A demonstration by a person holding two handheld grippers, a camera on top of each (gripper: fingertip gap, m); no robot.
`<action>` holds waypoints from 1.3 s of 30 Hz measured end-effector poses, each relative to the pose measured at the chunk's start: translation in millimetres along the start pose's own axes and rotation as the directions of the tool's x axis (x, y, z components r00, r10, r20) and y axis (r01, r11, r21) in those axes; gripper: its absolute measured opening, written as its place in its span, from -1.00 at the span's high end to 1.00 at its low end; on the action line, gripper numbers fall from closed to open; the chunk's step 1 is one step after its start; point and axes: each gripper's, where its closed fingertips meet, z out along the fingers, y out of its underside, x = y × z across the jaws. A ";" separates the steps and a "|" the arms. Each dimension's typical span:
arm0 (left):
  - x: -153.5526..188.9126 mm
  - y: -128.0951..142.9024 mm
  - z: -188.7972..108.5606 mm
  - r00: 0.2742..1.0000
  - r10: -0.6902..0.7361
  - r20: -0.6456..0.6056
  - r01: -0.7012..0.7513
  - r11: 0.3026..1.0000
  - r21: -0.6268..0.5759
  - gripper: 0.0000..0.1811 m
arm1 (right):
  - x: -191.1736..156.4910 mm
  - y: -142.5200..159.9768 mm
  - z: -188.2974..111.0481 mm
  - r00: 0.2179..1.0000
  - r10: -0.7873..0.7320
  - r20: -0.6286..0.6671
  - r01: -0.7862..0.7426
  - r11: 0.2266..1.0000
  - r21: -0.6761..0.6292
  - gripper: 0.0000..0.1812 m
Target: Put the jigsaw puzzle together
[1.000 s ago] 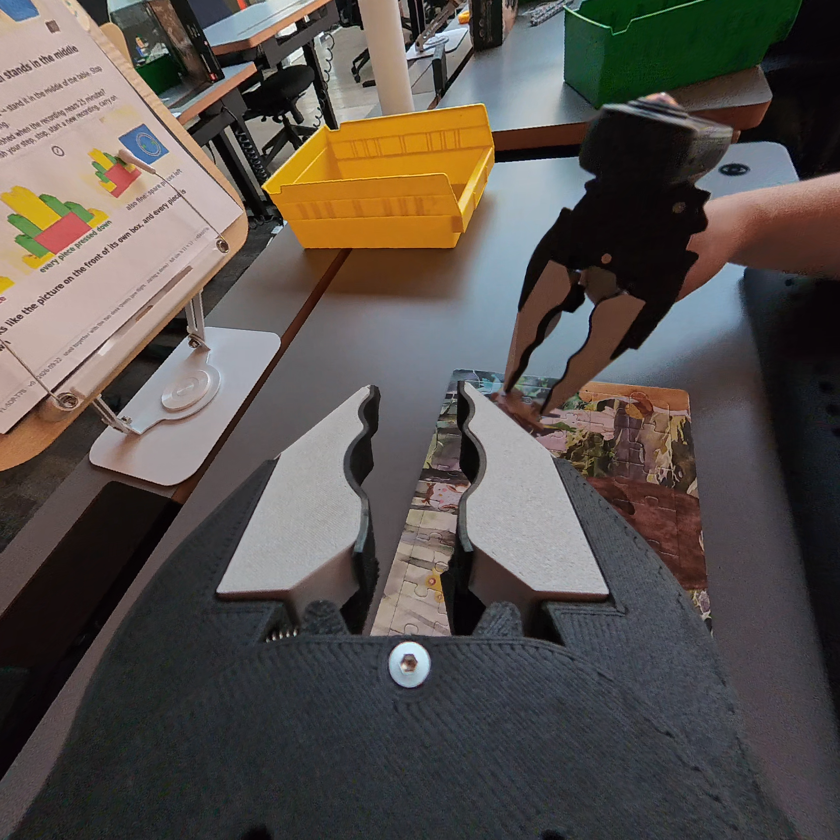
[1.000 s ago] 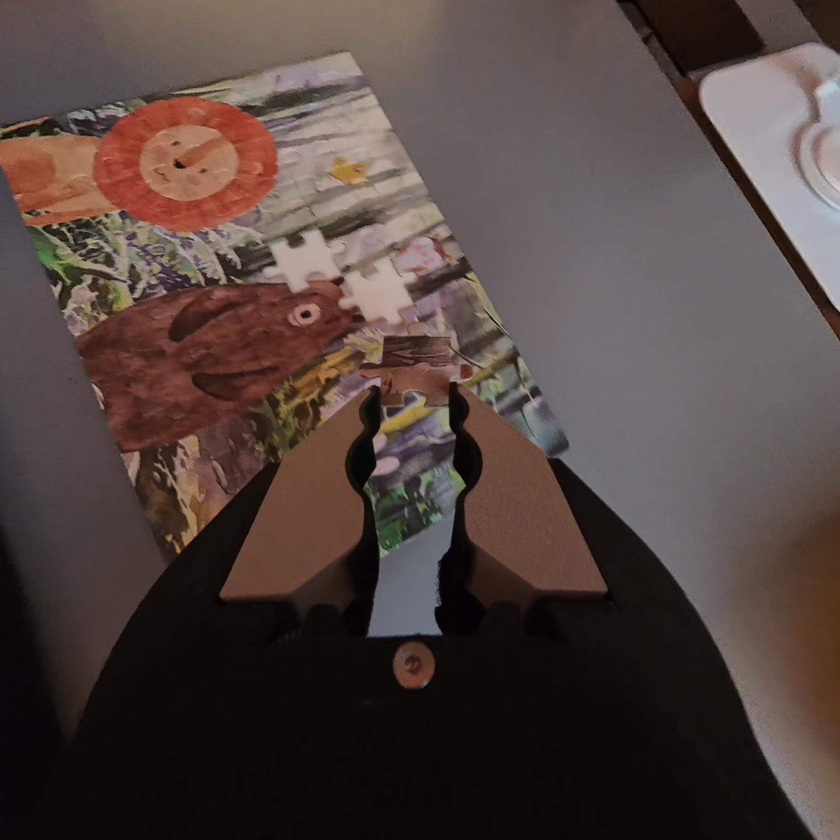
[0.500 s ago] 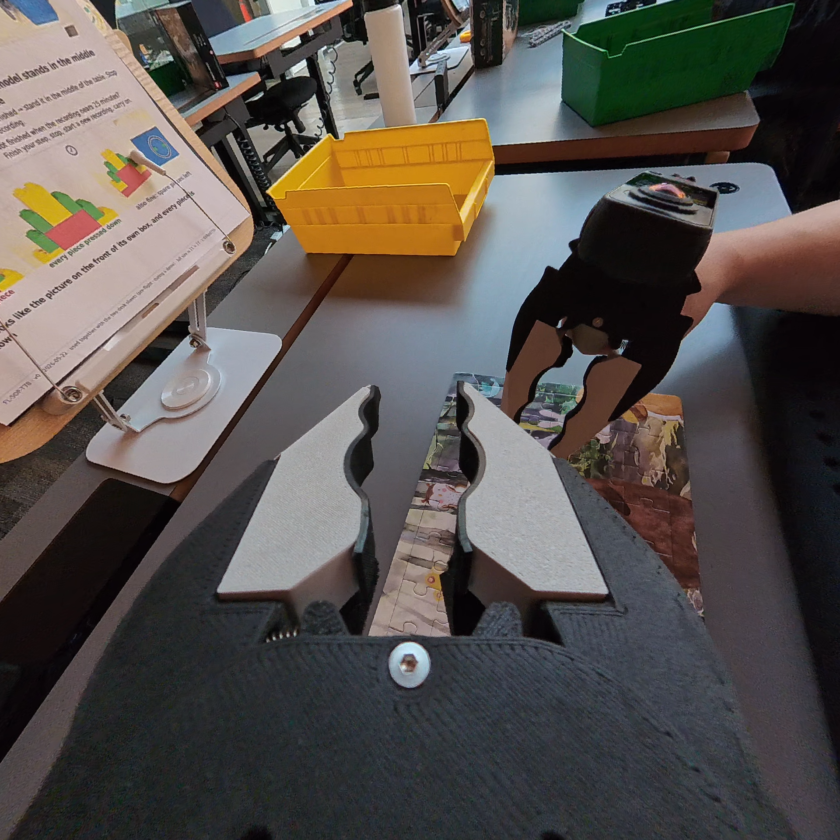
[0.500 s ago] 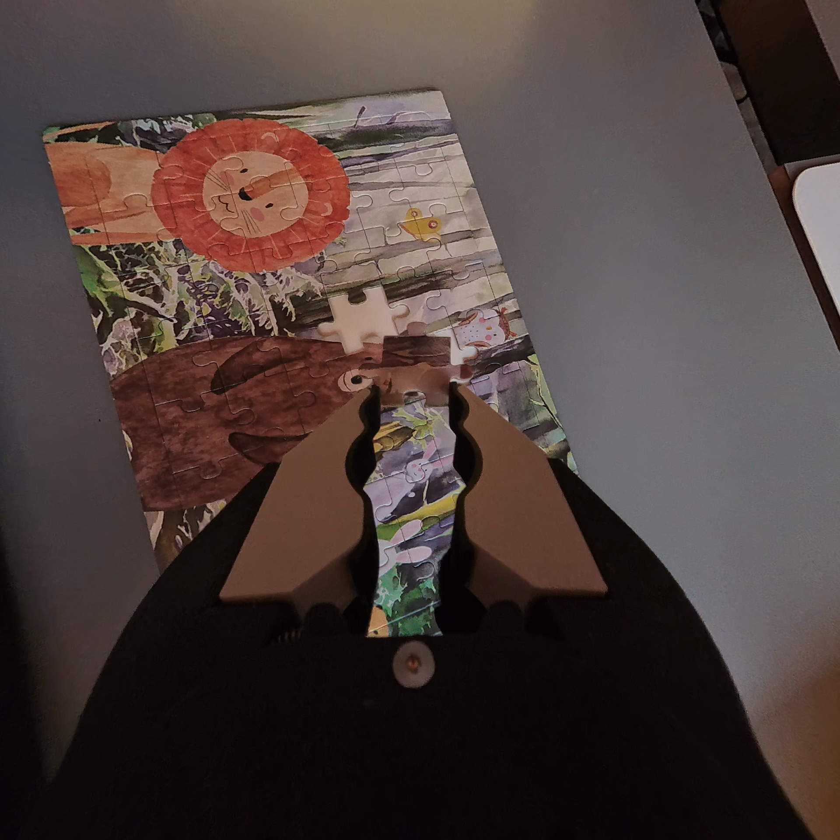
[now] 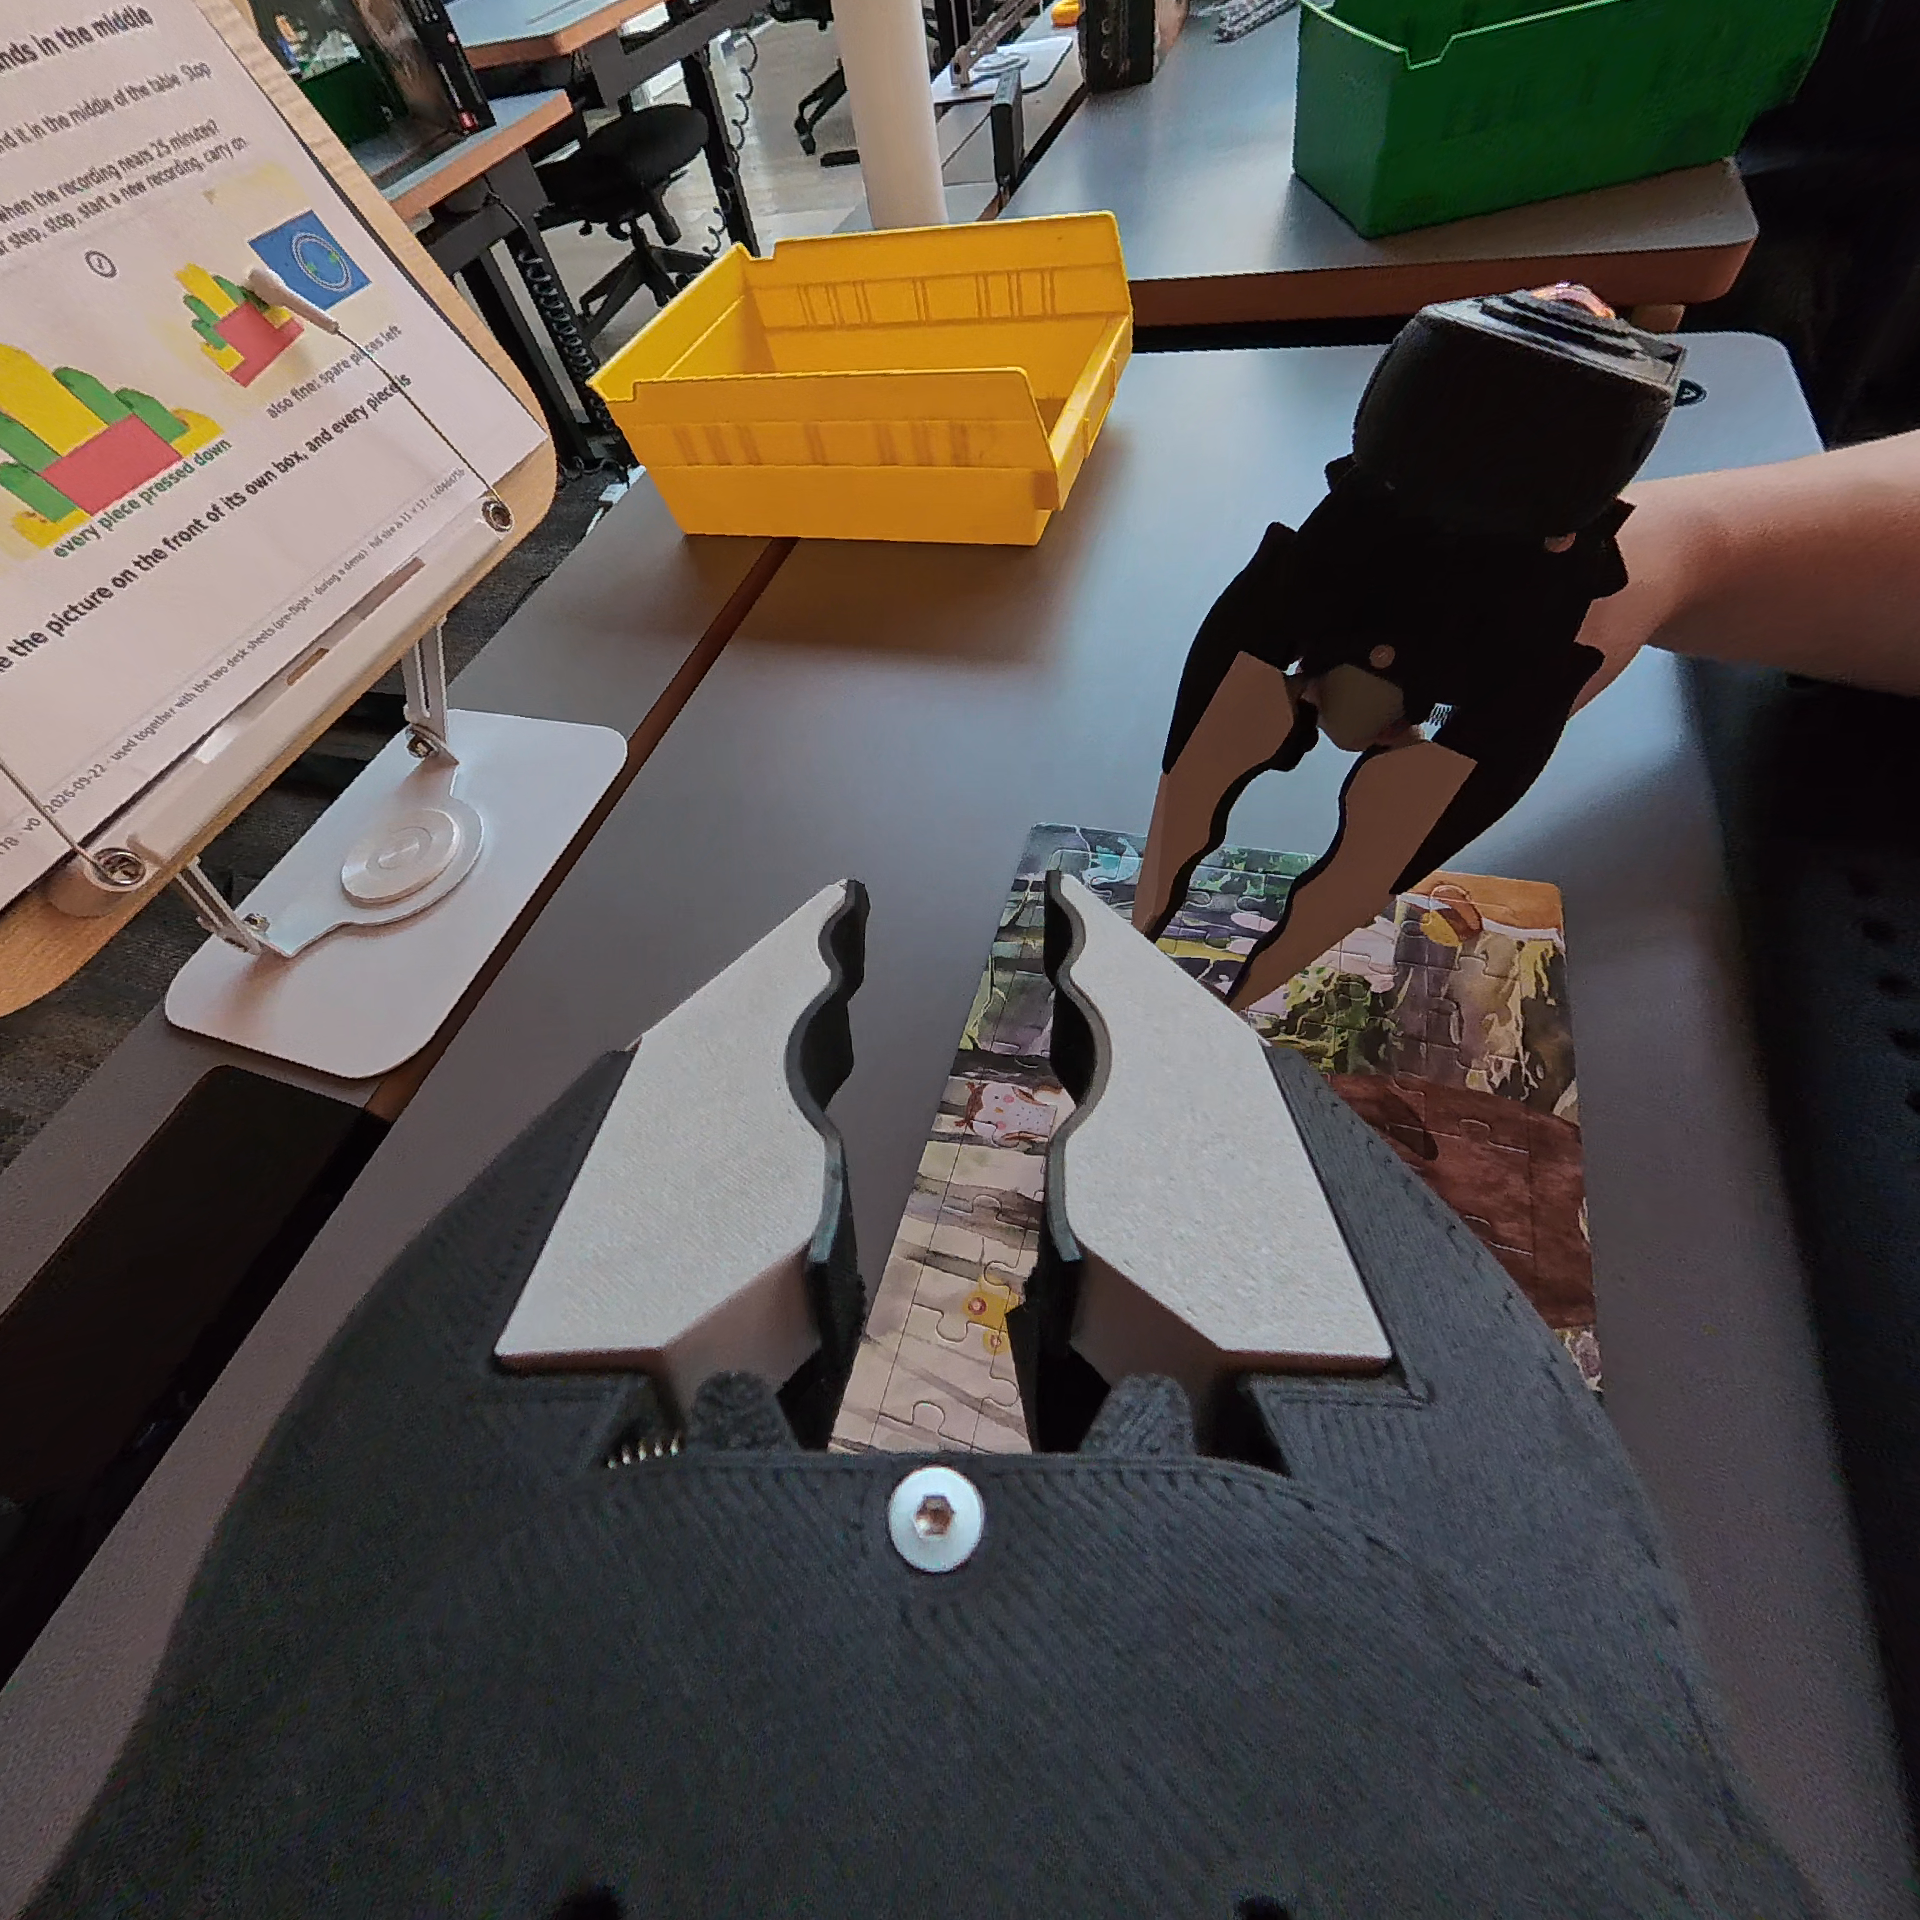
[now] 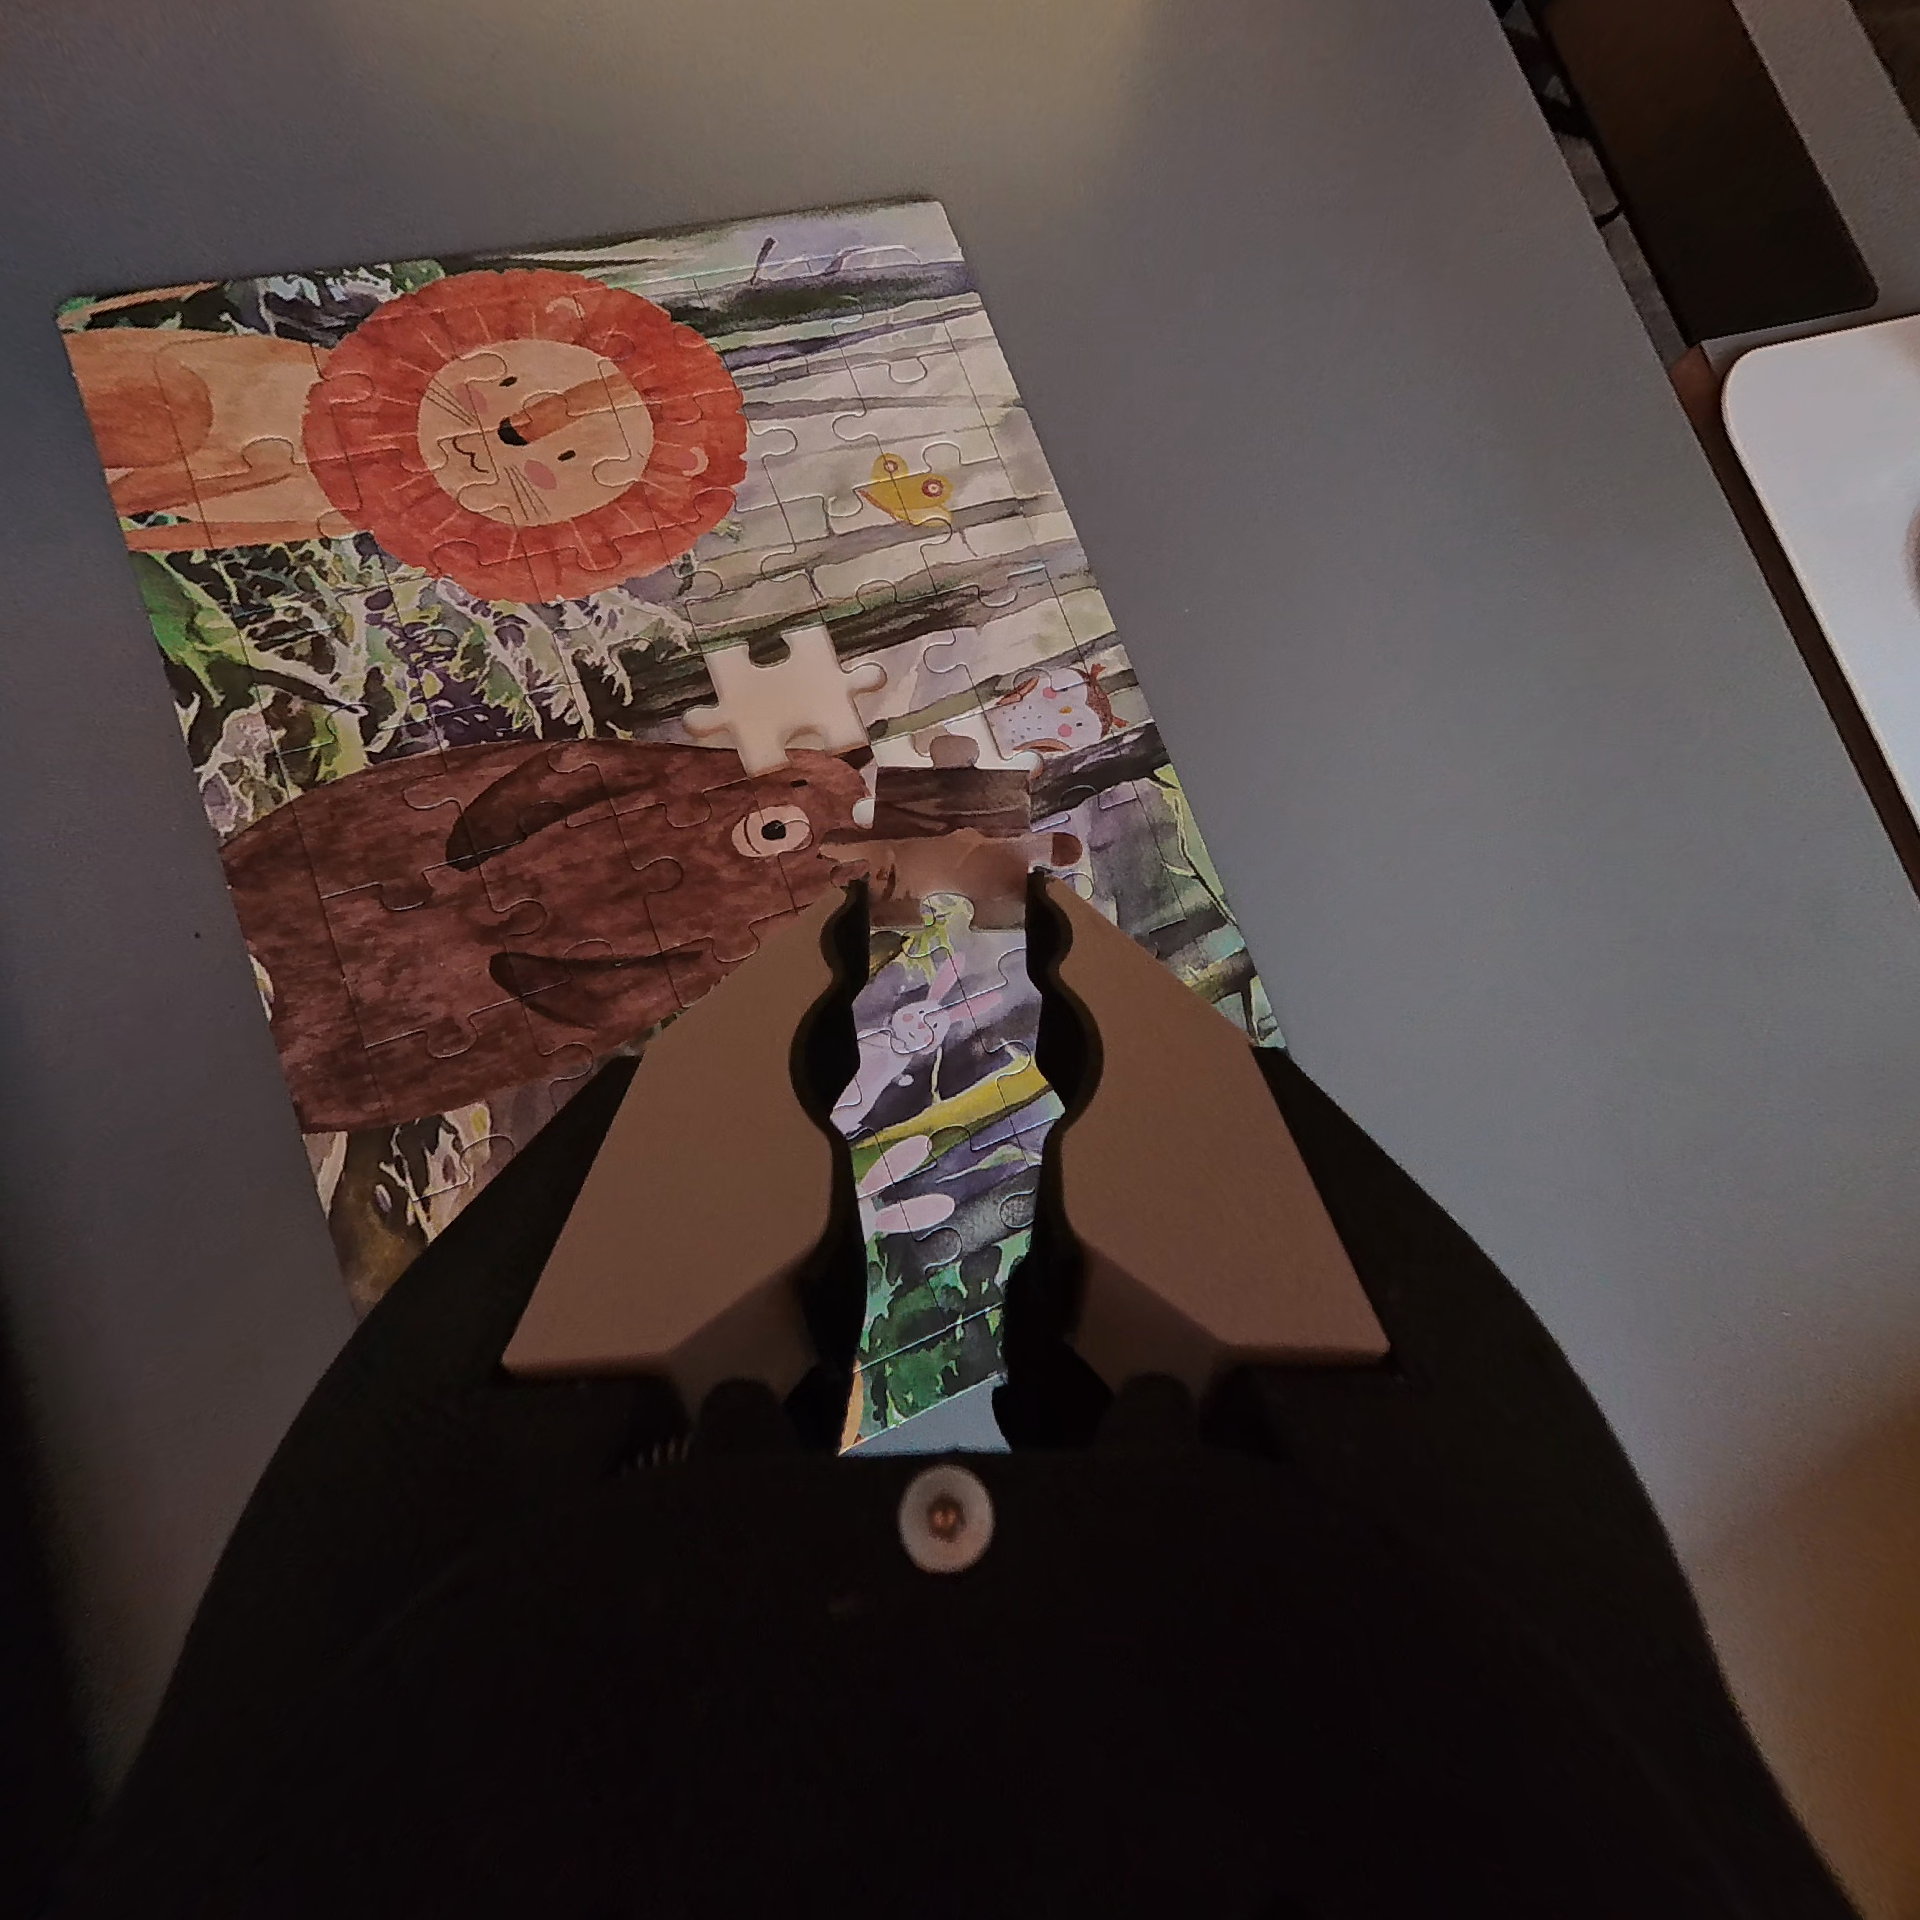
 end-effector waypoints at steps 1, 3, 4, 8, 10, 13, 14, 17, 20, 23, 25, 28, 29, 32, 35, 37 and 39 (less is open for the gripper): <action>0.0 0.5 0.2 1.000 0.000 0.000 0.000 1.000 -0.002 0.64 | 0.2 0.4 0.1 1.000 0.001 0.000 -0.001 1.000 0.000 0.68; 0.1 1.4 0.7 1.000 -0.002 -0.002 0.002 1.000 -0.006 0.64 | -0.3 0.5 0.2 1.000 -0.002 0.002 0.002 1.000 0.002 0.68; 0.2 1.9 1.1 1.000 -0.003 -0.003 0.003 1.000 -0.009 0.64 | -0.3 0.4 0.2 1.000 -0.004 0.001 0.004 1.000 0.003 0.68; 0.2 4.1 2.2 1.000 -0.006 -0.006 0.005 1.000 -0.020 0.64 | -0.9 0.6 0.4 1.000 -0.012 0.001 0.012 1.000 0.002 0.68; 0.0 5.1 2.7 1.000 -0.007 -0.007 0.007 1.000 -0.024 0.64 | -0.9 0.7 0.5 1.000 -0.016 0.000 0.016 1.000 0.003 0.68; -0.4 6.4 3.3 1.000 -0.012 -0.008 0.012 1.000 -0.027 0.64 | -1.1 1.4 0.6 1.000 -0.024 -0.001 0.024 1.000 0.002 0.68; -0.6 6.8 3.3 1.000 -0.014 -0.009 0.013 1.000 -0.028 0.64 | -0.7 2.3 0.6 1.000 -0.027 -0.004 0.027 1.000 -0.001 0.68; -0.7 7.9 3.6 1.000 -0.016 -0.010 0.016 0.999 -0.032 0.64 | -0.3 4.1 0.7 0.999 -0.036 -0.008 0.036 0.999 -0.004 0.68; -1.5 10.6 5.0 1.000 -0.025 -0.010 0.024 0.999 -0.045 0.64 | 1.2 5.3 0.0 0.999 -0.042 -0.018 0.042 0.999 -0.003 0.68; -5.1 16.7 8.1 0.999 -0.051 0.002 0.051 0.996 -0.074 0.65 | 4.9 5.6 -1.9 0.998 -0.045 -0.037 0.045 0.999 0.004 0.68; -5.5 19.9 10.2 0.998 -0.069 -0.003 0.069 0.994 -0.086 0.64 | 7.4 6.4 -3.3 0.998 -0.045 -0.049 0.045 0.999 0.007 0.68; -5.3 21.0 11.5 0.997 -0.082 -0.009 0.081 0.993 -0.089 0.64 | 9.2 8.8 -4.4 0.998 -0.043 -0.052 0.043 0.999 0.009 0.68; -5.2 21.4 11.5 0.996 -0.083 -0.010 0.082 0.992 -0.091 0.63 | 10.3 10.0 -4.5 0.997 -0.046 -0.057 0.046 0.999 0.005 0.68; -6.2 23.7 12.1 0.996 -0.090 -0.007 0.089 0.991 -0.101 0.63 | 15.5 13.7 -5.2 0.996 -0.048 -0.078 0.048 0.999 -0.001 0.68; -7.1 26.1 13.4 0.995 -0.104 -0.008 0.103 0.989 -0.108 0.62 | 19.8 12.9 -7.3 0.996 -0.024 -0.086 0.026 0.999 0.024 0.68; -7.1 27.0 14.1 0.994 -0.110 -0.010 0.108 0.988 -0.112 0.62 | 21.9 12.5 -9.0 0.995 -0.021 -0.094 0.024 0.999 0.033 0.68; -7.3 28.5 14.8 0.994 -0.113 -0.009 0.111 0.987 -0.120 0.62 | 23.5 12.7 -10.2 0.994 -0.020 -0.103 0.024 0.999 0.037 0.68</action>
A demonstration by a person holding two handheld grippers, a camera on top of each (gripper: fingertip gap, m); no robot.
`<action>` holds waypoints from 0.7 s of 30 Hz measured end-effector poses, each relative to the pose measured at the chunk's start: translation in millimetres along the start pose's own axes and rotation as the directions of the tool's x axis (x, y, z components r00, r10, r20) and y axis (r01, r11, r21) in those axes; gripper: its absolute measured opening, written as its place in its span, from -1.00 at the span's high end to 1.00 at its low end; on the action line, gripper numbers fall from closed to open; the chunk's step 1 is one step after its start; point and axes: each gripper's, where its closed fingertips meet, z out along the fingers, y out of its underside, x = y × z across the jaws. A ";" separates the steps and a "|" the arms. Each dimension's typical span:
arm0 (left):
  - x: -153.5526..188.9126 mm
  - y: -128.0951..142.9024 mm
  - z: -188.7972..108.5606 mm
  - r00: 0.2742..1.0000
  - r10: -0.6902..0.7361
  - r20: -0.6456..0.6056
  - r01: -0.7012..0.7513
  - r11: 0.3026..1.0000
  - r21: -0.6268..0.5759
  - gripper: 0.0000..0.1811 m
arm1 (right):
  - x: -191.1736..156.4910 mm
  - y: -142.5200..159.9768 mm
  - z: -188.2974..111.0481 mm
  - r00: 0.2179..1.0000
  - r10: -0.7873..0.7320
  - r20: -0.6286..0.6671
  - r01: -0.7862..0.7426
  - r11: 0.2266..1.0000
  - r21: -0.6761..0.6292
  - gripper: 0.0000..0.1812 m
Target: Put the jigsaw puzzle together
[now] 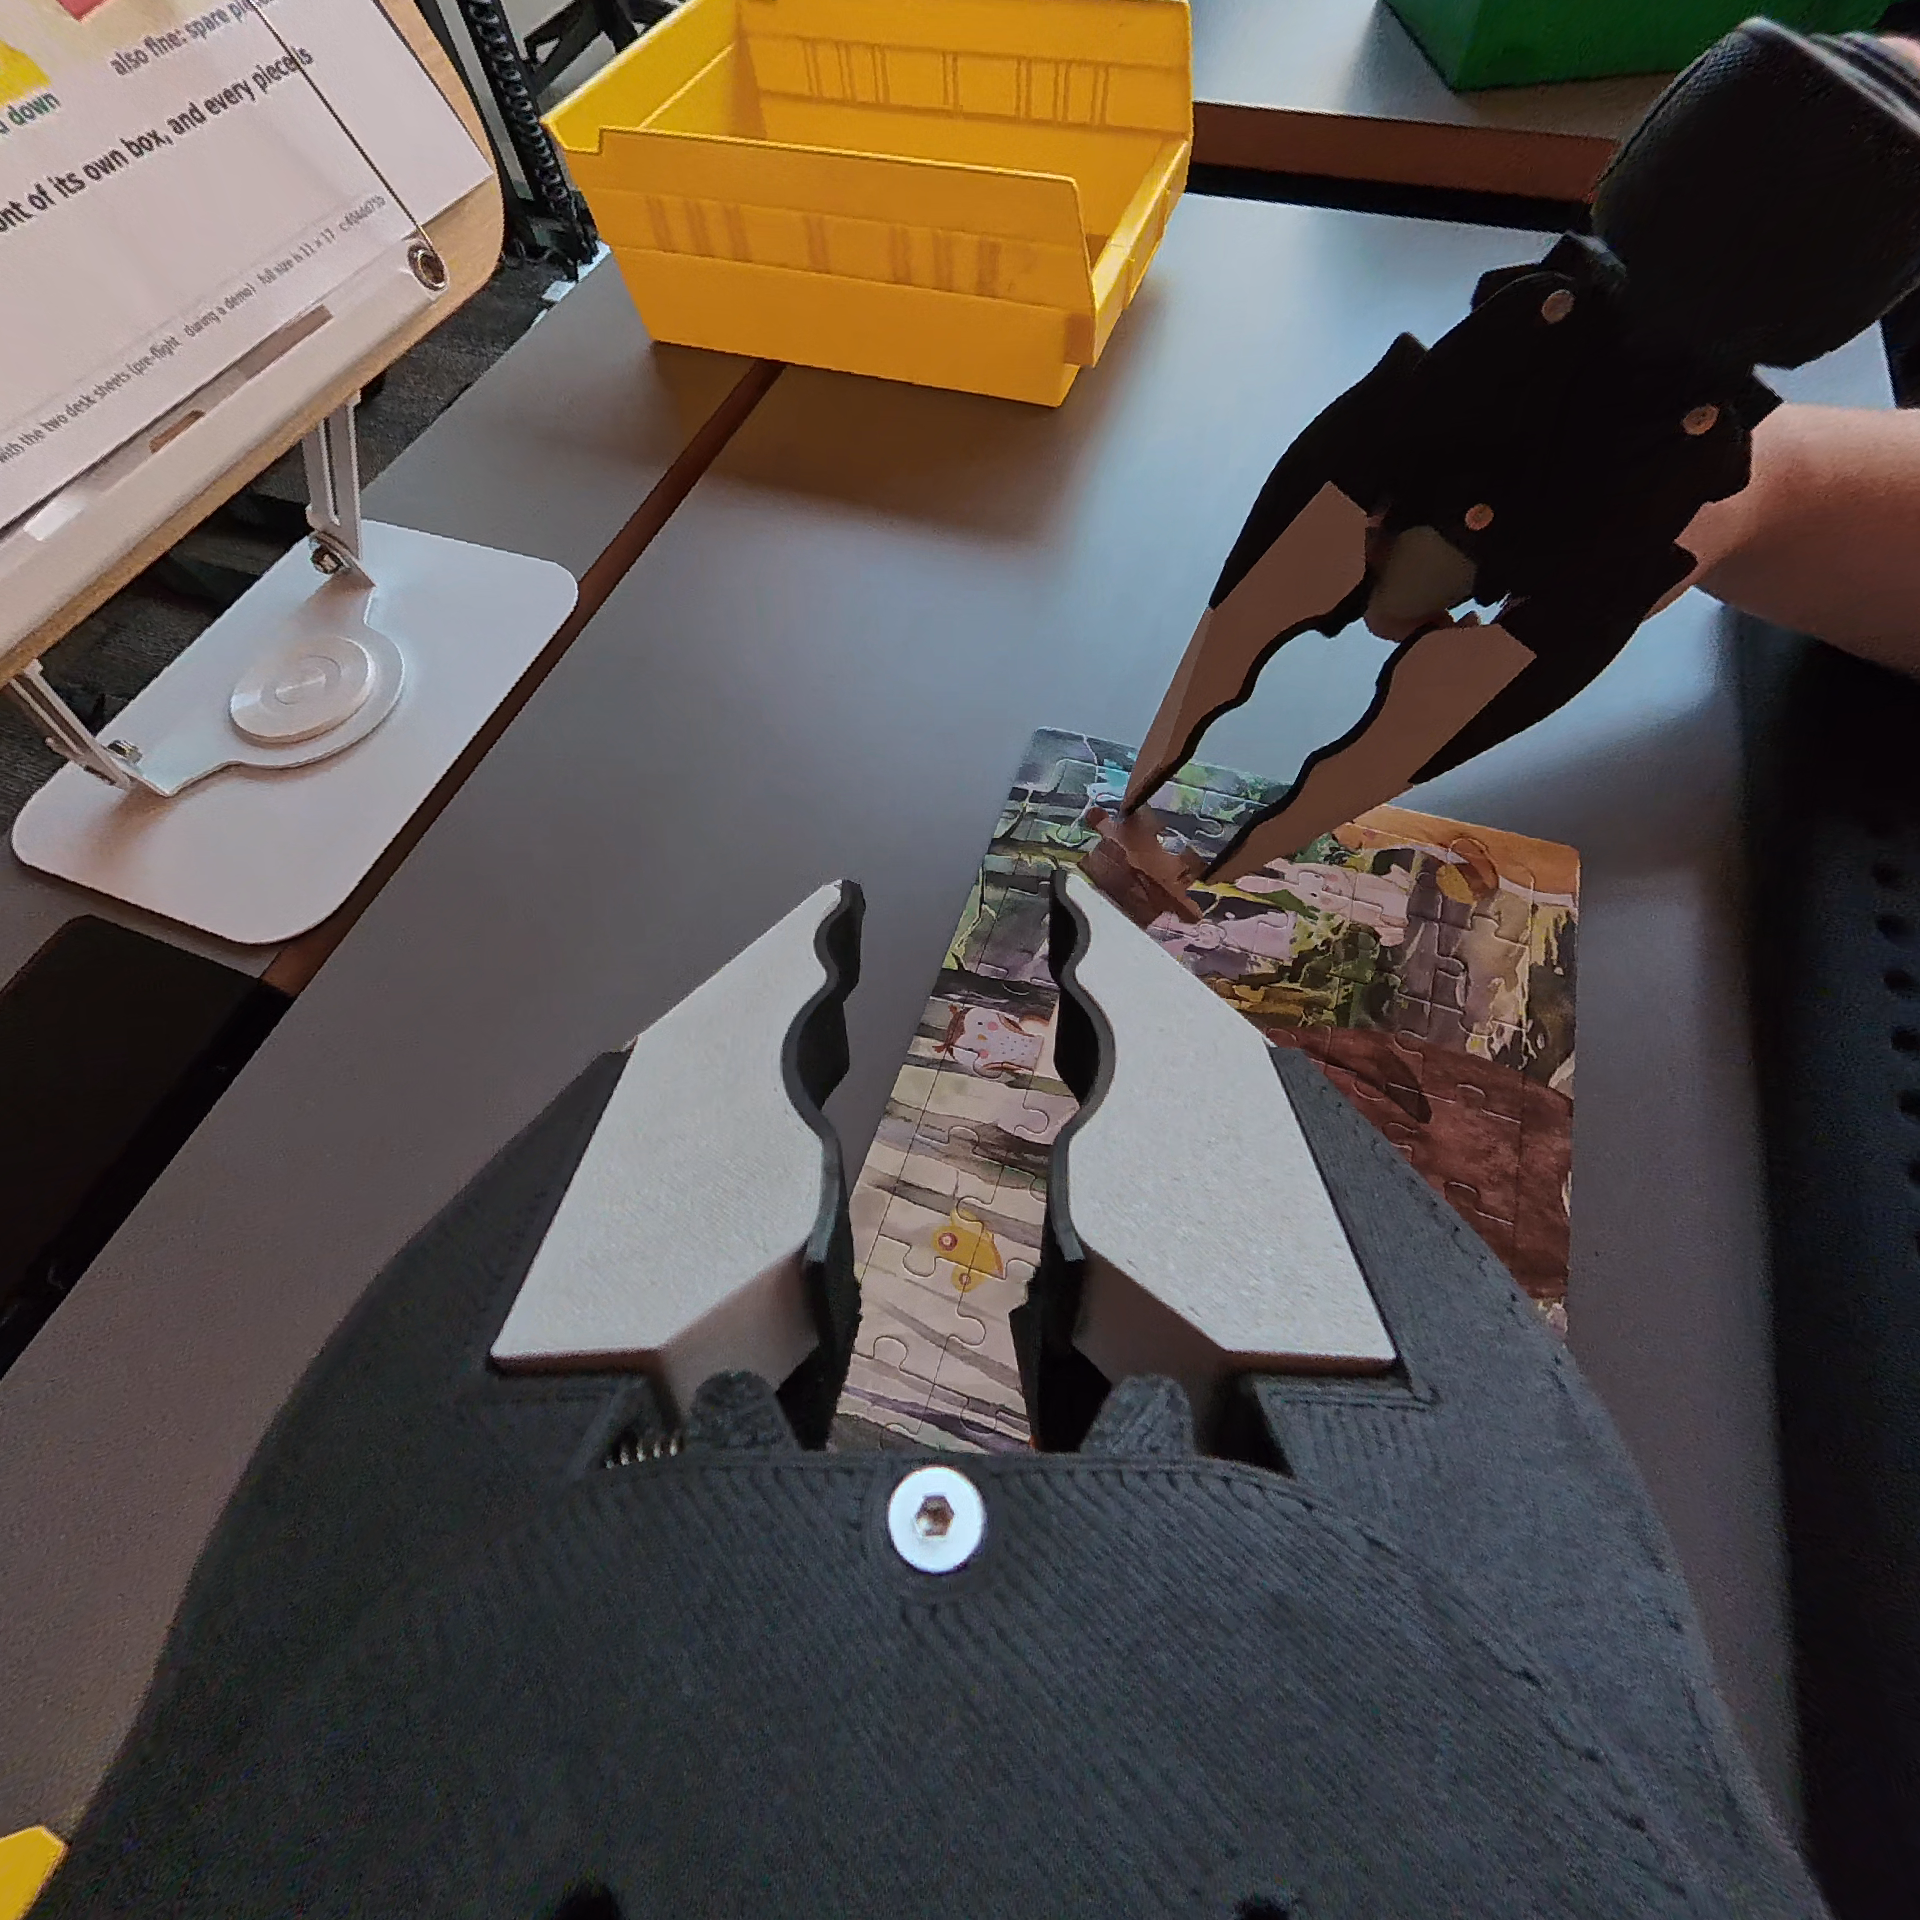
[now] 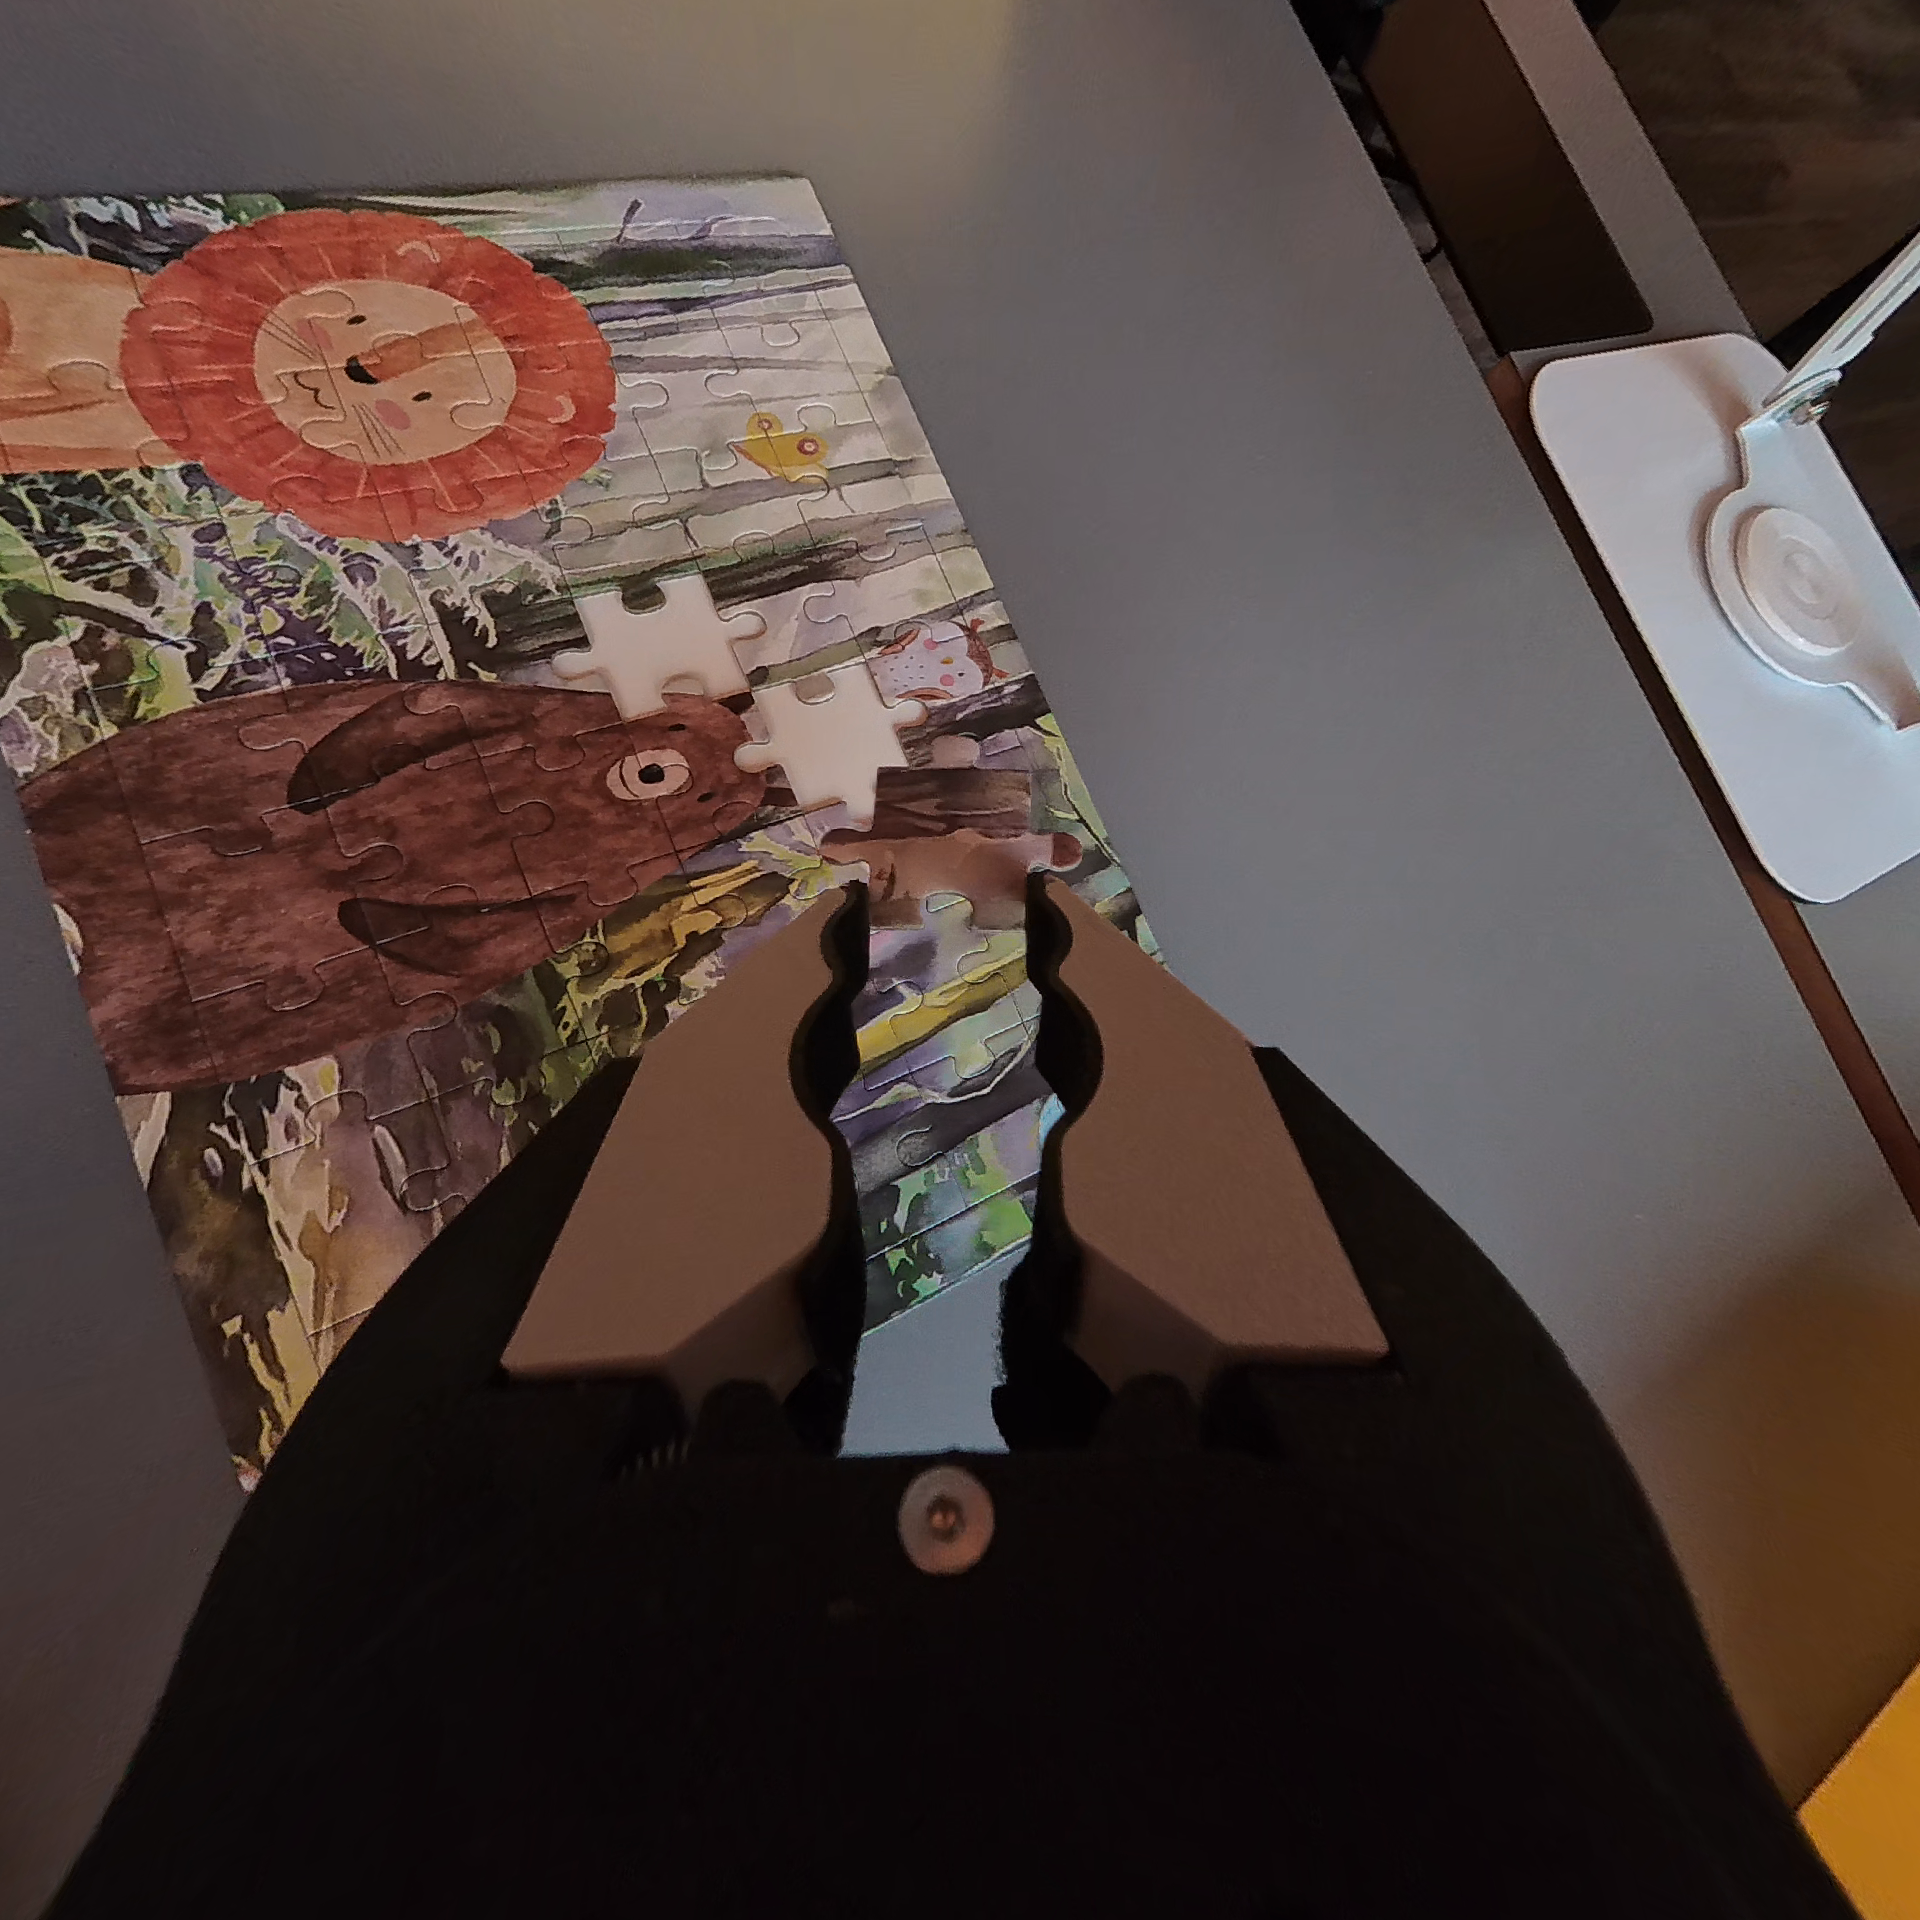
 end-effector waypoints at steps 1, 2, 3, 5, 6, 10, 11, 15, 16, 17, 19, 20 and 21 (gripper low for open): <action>-0.2 0.5 0.4 1.000 -0.001 0.001 0.001 1.000 -0.003 0.62 | 0.2 -0.2 -0.2 1.000 0.001 -0.001 -0.001 1.000 0.004 0.68; -0.3 0.9 0.9 1.000 -0.002 0.000 0.002 1.000 -0.005 0.62 | 0.1 0.2 0.0 1.000 0.002 0.000 -0.002 1.000 0.004 0.68; -0.2 1.3 1.3 1.000 -0.004 -0.001 0.004 1.000 -0.007 0.62 | -0.1 0.8 0.4 1.000 0.002 0.000 -0.002 1.000 0.003 0.68; 0.0 2.7 2.4 1.000 -0.009 -0.004 0.009 1.000 -0.014 0.62 | -0.1 2.1 1.2 1.000 -0.001 -0.003 0.001 1.000 -0.002 0.68; 0.4 3.5 2.9 1.000 -0.011 -0.007 0.011 1.000 -0.019 0.62 | -0.2 2.3 1.4 1.000 -0.002 -0.004 0.002 1.000 -0.003 0.68; 1.5 7.9 5.7 1.000 -0.019 -0.016 0.018 0.999 -0.043 0.62 | -1.1 1.8 1.8 1.000 -0.005 -0.006 0.005 1.000 0.002 0.68; 2.0 9.2 6.7 1.000 -0.023 -0.020 0.021 0.998 -0.050 0.61 | -0.9 1.7 1.7 1.000 -0.007 -0.008 0.007 1.000 0.004 0.68; 5.3 13.0 12.0 0.999 -0.035 -0.041 0.031 0.997 -0.075 0.60 | 0.5 -0.2 0.8 1.000 -0.011 -0.023 0.012 1.000 0.016 0.68; 6.0 14.0 13.5 0.998 -0.038 -0.045 0.034 0.996 -0.081 0.58 | 0.9 -0.5 0.4 1.000 -0.012 -0.026 0.012 1.000 0.018 0.68; 6.6 15.1 15.1 0.998 -0.042 -0.050 0.038 0.996 -0.087 0.57 | 1.5 -1.2 -0.1 0.999 -0.013 -0.031 0.013 1.000 0.022 0.68; 7.2 16.8 18.6 0.997 -0.056 -0.055 0.051 0.994 -0.096 0.55 | 3.6 -3.7 -1.7 0.999 -0.015 -0.048 0.017 0.999 0.037 0.68; 7.1 17.3 20.9 0.996 -0.070 -0.058 0.064 0.993 -0.098 0.55 | 5.3 -5.8 -3.2 0.998 -0.016 -0.061 0.019 0.999 0.049 0.68; 7.4 17.2 23.7 0.994 -0.089 -0.064 0.082 0.992 -0.098 0.55 | 8.2 -8.9 -5.4 0.996 -0.017 -0.083 0.023 0.998 0.066 0.68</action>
